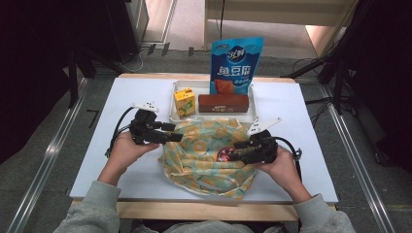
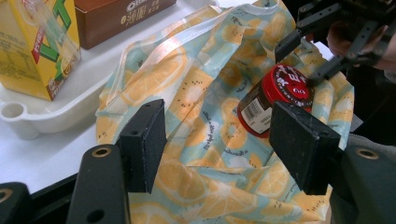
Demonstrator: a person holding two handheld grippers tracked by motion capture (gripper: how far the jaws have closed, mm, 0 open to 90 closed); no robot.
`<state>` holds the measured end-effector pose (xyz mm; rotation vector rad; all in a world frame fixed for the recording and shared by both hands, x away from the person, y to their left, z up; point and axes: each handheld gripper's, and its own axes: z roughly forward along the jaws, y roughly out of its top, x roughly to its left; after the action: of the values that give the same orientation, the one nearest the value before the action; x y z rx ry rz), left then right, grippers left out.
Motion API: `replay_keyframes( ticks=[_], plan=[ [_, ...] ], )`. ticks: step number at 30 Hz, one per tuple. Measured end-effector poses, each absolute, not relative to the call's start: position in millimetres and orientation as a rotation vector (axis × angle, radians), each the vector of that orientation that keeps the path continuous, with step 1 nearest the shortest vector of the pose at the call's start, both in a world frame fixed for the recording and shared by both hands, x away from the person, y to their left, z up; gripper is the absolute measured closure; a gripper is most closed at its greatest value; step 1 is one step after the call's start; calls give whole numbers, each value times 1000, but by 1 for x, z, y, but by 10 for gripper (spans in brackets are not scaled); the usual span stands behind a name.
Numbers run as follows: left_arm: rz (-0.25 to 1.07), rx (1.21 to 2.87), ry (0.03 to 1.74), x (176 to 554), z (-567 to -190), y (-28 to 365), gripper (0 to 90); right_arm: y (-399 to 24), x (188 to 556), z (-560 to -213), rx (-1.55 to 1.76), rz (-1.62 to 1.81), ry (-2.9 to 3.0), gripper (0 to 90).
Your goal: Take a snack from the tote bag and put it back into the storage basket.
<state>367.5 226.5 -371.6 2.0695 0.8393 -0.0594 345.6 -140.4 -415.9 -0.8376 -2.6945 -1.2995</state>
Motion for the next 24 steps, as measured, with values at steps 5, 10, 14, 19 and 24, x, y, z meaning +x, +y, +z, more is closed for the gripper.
replay_keyframes(
  ticks=[5, 10, 14, 19, 24],
  plan=[
    [-62, 2061, 845, 367, -371, 228, 376, -130, 339, -419, -810, -1262, -2712, 282],
    [-67, 2056, 844, 367, -372, 229, 375, -120, 332, -426, -828, -1191, -2764, 228],
    [-67, 2052, 848, 368, -372, 230, 375, -111, 331, -434, -823, -1127, -2823, 232],
    [-73, 2043, 851, 368, -372, 232, 375, -113, 334, -427, -827, -1150, -2806, 253],
    [-70, 2039, 855, 369, -372, 233, 375, -114, 337, -417, -813, -1165, -2786, 254]
  ],
)
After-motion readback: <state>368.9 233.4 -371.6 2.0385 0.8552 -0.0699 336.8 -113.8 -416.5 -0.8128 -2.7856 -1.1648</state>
